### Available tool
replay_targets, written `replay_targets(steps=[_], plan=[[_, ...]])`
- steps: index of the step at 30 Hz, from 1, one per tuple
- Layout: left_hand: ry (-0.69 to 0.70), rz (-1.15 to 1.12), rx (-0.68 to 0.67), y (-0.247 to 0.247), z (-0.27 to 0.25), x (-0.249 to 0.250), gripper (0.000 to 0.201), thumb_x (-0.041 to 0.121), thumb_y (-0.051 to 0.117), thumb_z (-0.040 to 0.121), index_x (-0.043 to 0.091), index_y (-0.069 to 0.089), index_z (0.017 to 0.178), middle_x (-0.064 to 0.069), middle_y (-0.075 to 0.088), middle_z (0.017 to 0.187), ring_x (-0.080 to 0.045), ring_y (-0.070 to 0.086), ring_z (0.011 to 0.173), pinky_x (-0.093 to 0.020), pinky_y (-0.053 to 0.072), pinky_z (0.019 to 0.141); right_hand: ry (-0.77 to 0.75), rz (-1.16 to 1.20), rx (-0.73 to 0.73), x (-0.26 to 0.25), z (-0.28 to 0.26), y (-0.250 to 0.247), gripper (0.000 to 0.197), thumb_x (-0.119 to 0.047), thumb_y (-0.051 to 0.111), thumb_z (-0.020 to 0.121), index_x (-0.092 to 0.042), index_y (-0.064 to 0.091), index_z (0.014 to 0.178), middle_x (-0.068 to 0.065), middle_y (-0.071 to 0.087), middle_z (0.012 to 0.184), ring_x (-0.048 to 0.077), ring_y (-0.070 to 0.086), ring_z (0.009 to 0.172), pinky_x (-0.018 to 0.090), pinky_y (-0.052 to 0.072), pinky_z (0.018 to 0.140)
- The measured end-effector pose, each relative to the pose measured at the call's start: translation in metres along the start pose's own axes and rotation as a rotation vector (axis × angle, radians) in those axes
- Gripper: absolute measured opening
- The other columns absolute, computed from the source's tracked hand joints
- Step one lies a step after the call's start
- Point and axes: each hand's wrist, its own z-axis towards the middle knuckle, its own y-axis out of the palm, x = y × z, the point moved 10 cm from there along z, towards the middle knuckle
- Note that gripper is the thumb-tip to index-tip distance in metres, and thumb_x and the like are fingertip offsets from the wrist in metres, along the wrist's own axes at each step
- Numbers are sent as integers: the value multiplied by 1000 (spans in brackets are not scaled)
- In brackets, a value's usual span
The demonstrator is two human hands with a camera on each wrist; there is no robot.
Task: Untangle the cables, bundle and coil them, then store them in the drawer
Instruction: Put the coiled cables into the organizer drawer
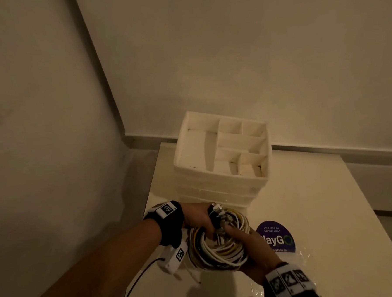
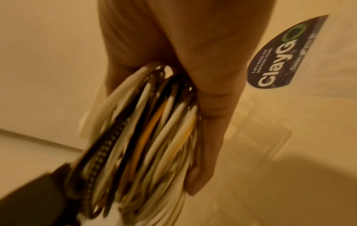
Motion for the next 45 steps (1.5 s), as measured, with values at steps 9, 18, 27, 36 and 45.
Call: replay_targets(steps=[9,18,27,36,45], plan=[[-264,92,149,-27,9,-49,57,32,88,48,9,74,98,-11,73,103,-30,68,99,-48,53,93,-35,15,299,10,24,-20,29,-7,74,76,4,68,103,26,72,89,41,71,80,50,57,78],[-391,195,290,-43,9,-77,79,53,85,41,11,64,104,-4,69,94,-22,68,89,-39,57,82,110,87,463,40,37,-29,30,-8,80,70,5,68,95,28,72,82,43,71,73,52,57,63],[-428,394,426,-53,10,-64,86,50,74,73,4,34,134,-14,48,130,-30,52,116,-40,48,93,85,221,559,64,69,-51,80,-24,89,43,0,61,113,26,69,99,43,69,82,65,54,72],[-246,-312,749,-79,1,-92,16,9,51,87,13,55,71,-15,61,88,-28,58,80,-44,50,88,71,344,545,58,61,-36,47,-14,80,74,-3,59,115,28,65,106,47,65,90,72,48,75],[-124,33,954,-52,-41,-71,57,48,38,97,15,38,144,-10,41,148,-27,38,133,-34,32,107,-29,308,707,64,65,-39,61,-29,79,75,-12,49,125,20,59,119,45,61,103,64,53,80]])
